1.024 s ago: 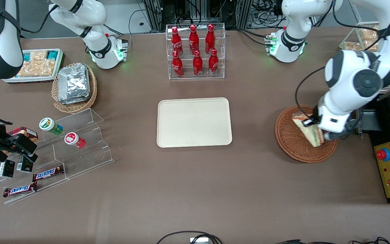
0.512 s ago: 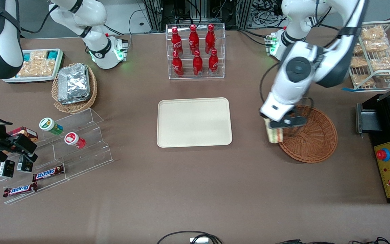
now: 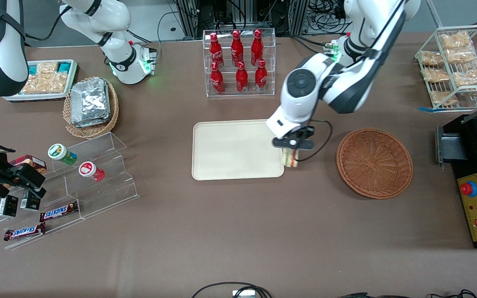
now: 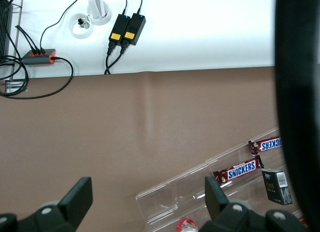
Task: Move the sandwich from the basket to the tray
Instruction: 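Carry the sandwich over the cream tray and lower it onto it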
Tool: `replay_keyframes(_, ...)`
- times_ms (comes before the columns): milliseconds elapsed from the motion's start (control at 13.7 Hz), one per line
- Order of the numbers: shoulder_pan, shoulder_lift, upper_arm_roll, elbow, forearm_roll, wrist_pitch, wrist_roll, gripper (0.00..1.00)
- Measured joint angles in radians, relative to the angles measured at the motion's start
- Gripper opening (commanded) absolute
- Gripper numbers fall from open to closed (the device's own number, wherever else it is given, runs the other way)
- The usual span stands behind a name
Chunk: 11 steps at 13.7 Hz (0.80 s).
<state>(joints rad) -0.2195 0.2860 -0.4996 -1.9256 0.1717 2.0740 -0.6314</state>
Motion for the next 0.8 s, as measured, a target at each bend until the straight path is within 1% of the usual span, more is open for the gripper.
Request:
replay_keyframes(220, -0.06, 0.071, 0.0, 0.023, 0.015, 0.014, -0.091, 0.0)
replay_keyframes(512, -0.109, 0.184, 0.001, 0.025, 0.083, 0.098, -0.213, 0.0)
replay_keyframes(805, -0.144, 0.251, 0.001, 0.032, 0.102, 0.121, -0.25, 0.0)
